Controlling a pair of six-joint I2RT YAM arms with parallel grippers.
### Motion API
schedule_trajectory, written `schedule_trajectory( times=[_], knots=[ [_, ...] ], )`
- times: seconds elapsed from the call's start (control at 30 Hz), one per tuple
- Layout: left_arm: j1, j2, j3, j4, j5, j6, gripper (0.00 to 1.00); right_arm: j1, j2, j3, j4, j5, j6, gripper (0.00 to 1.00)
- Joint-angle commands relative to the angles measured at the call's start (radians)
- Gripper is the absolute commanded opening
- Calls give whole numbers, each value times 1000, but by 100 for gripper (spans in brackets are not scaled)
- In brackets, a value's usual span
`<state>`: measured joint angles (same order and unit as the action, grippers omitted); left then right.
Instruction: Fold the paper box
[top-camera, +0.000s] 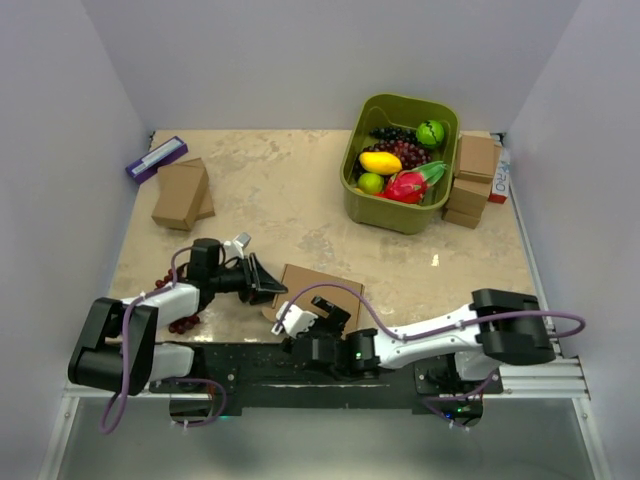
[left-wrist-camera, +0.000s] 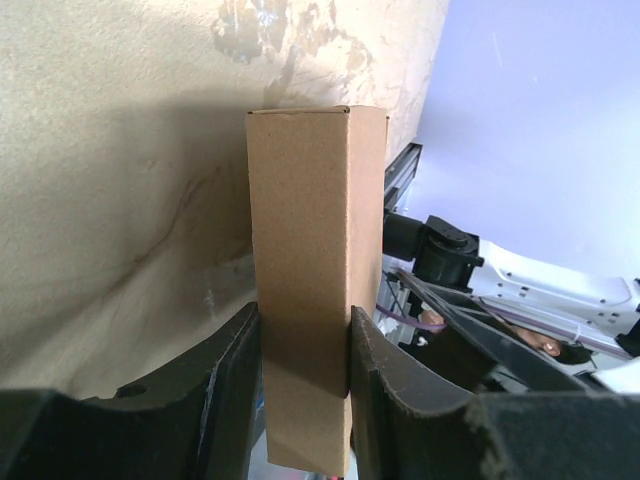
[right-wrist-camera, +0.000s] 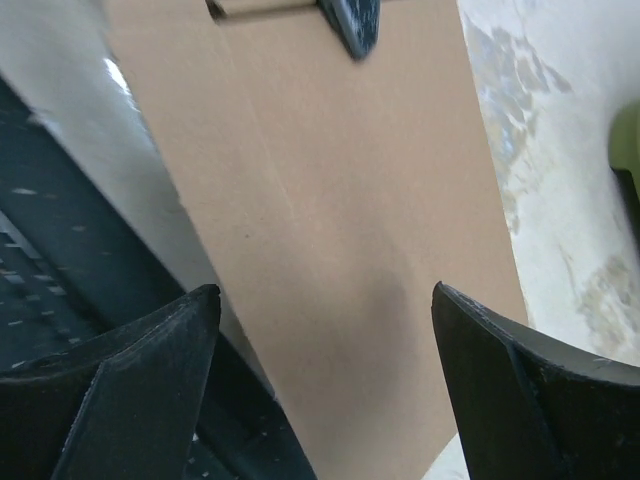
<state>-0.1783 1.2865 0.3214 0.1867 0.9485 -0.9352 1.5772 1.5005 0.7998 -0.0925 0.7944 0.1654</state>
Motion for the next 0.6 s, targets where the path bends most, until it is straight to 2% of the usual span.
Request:
schedule_trajectory(
  times=[0.0,0.17,0.27,0.3,0.4,0.43,0.5,0.53,0.57],
  knots=[
    [17,4,-4,77,70,-79,0,4,98,88,-50,190,65,88],
    [19,-7,-11,89,78,-88,0,1,191,107,-27,267,71,89],
    [19,-15,-24,91,81,-88,0,1,248,150,-107,347,149,85],
    [19,-16,-30,92,84,-88,0,1,263,160,-162,386,172,81],
    [19,-19,-27,111,93,-97,0,0,305,173,-182,402,184,72],
    [19,-22,-27,117,96,-96,0,0,311,173,-170,398,154,63],
    [20,-24,-19,126,107,-93,0,0,323,182,-159,387,141,56],
    [20,-27,-18,129,110,-88,0,-2,325,184,-155,373,106,48],
    [26,-30,-13,128,110,-68,5,0,320,184,-141,362,89,45]
  ],
)
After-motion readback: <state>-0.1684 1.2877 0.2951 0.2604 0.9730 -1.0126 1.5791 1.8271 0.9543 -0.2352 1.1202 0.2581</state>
